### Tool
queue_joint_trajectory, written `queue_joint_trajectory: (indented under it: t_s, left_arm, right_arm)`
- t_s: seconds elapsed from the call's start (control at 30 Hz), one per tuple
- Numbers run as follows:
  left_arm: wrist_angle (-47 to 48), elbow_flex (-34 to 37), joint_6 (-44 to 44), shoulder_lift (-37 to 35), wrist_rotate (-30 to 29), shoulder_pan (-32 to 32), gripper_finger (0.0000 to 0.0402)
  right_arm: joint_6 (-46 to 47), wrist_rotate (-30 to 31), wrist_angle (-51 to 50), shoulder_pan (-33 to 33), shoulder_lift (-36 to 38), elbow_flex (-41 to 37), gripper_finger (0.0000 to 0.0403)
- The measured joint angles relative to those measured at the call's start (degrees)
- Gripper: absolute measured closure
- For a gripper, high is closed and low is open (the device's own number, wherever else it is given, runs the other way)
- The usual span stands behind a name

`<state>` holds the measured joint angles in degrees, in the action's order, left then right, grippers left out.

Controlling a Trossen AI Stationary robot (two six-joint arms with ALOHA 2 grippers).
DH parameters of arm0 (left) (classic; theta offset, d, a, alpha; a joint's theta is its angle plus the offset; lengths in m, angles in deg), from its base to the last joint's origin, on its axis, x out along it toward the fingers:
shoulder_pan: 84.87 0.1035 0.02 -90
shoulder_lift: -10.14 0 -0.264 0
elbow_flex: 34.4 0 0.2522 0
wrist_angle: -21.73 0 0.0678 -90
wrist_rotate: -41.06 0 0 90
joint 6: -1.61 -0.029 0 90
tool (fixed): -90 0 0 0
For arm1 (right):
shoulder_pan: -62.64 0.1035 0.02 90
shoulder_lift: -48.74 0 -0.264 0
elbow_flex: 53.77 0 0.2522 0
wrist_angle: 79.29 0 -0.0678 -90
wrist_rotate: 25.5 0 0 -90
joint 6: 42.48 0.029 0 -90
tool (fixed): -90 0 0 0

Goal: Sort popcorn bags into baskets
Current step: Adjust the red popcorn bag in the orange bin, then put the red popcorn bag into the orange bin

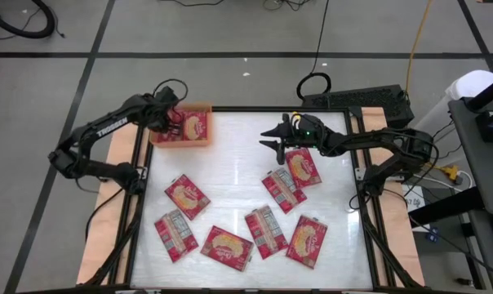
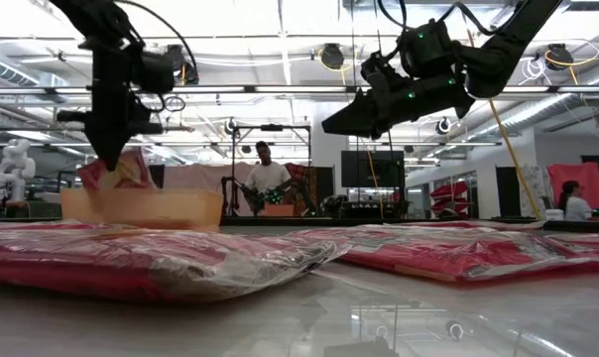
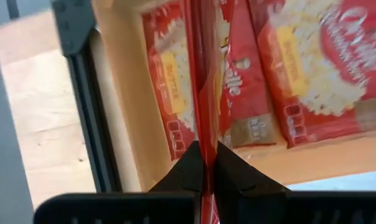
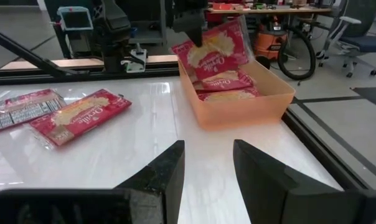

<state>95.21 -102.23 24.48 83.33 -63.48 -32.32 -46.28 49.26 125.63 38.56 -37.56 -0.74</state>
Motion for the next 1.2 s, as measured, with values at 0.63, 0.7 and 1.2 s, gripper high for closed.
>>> queue_joint_trajectory:
  t_s: [0.63, 0.7, 1.2]
  left_arm:
    - [-2.32, 0.07, 0.16, 3.33, -1.66, 0.58, 0.0265]
    - [-3.1, 0.07, 0.55, 3.33, -2.18, 0.51, 0.0252]
    - [-4.02, -5.21, -2.8, 3.32, -11.12, -0.98, 0.0243]
  right_arm:
    - [0.8, 0.1, -2.76, 5.47, -0.04, 0.0, 0.0271]
    - [1.51, 0.12, -2.77, 5.91, -0.04, 0.0, 0.0271]
    - [4.03, 3.25, -2.95, 8.13, -0.04, 0.0, 0.0271]
